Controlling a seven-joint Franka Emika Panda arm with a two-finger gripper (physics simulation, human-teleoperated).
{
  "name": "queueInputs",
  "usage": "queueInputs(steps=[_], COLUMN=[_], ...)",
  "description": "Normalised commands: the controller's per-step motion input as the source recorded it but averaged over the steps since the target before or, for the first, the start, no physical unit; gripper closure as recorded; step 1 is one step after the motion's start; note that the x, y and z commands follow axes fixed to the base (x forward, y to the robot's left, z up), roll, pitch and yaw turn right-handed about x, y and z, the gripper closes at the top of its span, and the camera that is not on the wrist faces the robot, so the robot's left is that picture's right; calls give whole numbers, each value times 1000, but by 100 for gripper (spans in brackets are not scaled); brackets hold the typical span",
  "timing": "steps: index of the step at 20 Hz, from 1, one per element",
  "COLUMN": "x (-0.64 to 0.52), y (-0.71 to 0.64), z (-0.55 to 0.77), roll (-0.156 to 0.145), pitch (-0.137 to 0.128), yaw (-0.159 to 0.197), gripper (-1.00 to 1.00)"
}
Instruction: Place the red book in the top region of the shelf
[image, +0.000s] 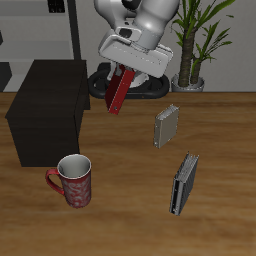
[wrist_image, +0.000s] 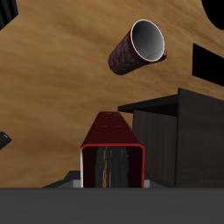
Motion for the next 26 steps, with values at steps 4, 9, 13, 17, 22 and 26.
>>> queueInputs(steps=[4, 9, 13, 17, 22, 26], x=[-165, -175, -245, -112, -26, 36], y=[41, 89, 313, 106, 133, -63], z=[-51, -70, -179, -16, 36, 103], roll=[-34, -38, -1, -71, -84, -117], pitch=[-12, 14, -15, -13, 9, -50], yaw=[-7, -32, 32, -26, -46, -29], gripper=[100, 100, 100, 100, 100, 100])
